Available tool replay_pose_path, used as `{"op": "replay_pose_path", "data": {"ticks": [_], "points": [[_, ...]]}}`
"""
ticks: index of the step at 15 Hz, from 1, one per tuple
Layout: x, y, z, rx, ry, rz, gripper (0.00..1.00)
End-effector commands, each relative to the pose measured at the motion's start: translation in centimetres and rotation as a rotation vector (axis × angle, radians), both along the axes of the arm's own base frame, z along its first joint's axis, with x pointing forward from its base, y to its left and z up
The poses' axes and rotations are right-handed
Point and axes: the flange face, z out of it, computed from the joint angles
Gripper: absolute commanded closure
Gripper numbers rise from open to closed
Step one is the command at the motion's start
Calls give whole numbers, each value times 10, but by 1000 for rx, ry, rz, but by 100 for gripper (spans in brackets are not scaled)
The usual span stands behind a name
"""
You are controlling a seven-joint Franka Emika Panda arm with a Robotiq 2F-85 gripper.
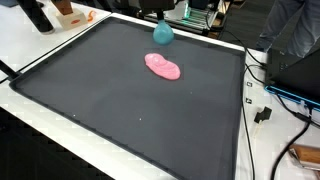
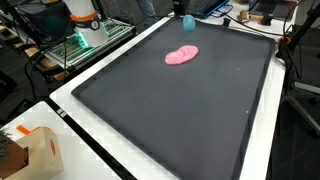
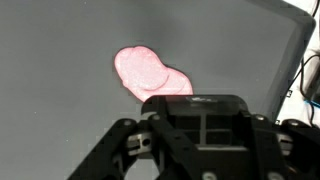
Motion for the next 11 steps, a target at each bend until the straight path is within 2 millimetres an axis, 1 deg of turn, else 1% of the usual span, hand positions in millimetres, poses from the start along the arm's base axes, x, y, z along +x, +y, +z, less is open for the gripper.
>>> {"op": "replay_pose_path", "data": {"ticks": [1,3,4,11], "points": [[-8,6,13,-43,-8,-6,65],[-9,8,16,-48,-13,2,65],[-2,6,9,-15,-15,3,40],[-3,8,12,-20,-20,8,40]]}}
